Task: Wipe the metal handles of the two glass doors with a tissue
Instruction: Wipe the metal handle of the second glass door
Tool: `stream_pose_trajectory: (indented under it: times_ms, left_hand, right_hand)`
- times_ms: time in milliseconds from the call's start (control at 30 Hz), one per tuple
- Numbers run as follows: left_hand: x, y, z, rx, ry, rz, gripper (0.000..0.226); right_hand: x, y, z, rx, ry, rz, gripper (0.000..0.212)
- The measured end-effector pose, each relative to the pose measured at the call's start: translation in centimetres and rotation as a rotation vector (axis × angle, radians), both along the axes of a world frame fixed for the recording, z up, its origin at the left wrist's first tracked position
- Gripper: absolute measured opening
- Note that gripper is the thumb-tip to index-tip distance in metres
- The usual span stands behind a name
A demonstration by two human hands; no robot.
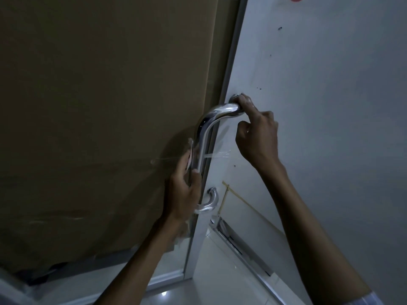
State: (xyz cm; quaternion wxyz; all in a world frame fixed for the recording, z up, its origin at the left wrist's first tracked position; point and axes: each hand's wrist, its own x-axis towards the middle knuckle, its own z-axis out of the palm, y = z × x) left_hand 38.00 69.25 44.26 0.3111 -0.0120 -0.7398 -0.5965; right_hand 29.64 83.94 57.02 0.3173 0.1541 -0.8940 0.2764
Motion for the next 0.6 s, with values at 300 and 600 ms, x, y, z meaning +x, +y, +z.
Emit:
stream_pose_trajectory:
  times_ms: [300, 600]
  left_hand:
    - [-0.4, -1.7, -1.2, 0.109, -0.008, -0.167, 0.029]
    - [0.5, -0.9, -2.7, 0.13, 0.01, -0.134, 0.047]
  right_hand:
    - [0.4, 0.1, 0.2, -0.008, 0.019, -0.01, 0.067]
    - [0.7, 0.1, 0.1, -0.005, 0.042, -0.026, 0.067]
